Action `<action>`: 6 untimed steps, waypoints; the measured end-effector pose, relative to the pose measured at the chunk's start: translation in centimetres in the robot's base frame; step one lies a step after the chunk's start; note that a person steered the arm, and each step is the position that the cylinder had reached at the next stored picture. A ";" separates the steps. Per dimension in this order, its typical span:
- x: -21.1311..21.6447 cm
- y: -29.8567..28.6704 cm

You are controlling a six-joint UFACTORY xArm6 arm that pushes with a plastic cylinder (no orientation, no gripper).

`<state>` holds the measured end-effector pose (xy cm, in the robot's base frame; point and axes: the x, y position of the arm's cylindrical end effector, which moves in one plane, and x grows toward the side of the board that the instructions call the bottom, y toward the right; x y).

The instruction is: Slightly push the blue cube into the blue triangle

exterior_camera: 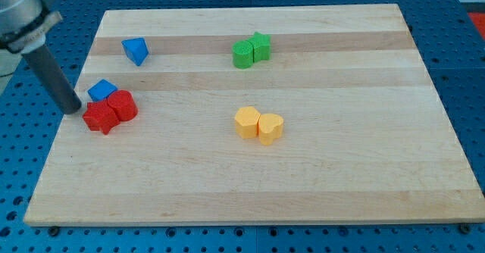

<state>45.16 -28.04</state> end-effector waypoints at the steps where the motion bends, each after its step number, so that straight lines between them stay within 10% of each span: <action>1: 0.1 2.4; 6: -6.4 5.8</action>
